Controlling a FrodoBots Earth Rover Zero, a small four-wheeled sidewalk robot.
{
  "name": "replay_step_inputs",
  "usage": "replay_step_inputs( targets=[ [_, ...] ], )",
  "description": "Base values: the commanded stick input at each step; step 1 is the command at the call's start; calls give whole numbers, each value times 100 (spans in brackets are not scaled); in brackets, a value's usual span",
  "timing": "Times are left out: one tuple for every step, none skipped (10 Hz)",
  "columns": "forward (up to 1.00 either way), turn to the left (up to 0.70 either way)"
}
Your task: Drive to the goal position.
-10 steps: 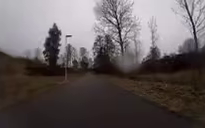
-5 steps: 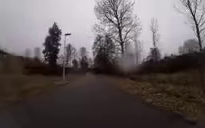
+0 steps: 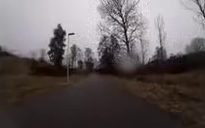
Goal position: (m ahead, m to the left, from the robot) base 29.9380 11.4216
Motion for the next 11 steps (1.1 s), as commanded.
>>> replay_step_inputs(
  targets=[
    [70,16],
    [70,0],
    [70,0],
    [70,0],
    [70,0],
    [70,0],
    [70,0],
    [70,0],
    [70,0],
    [70,0],
    [70,0]
  ],
)
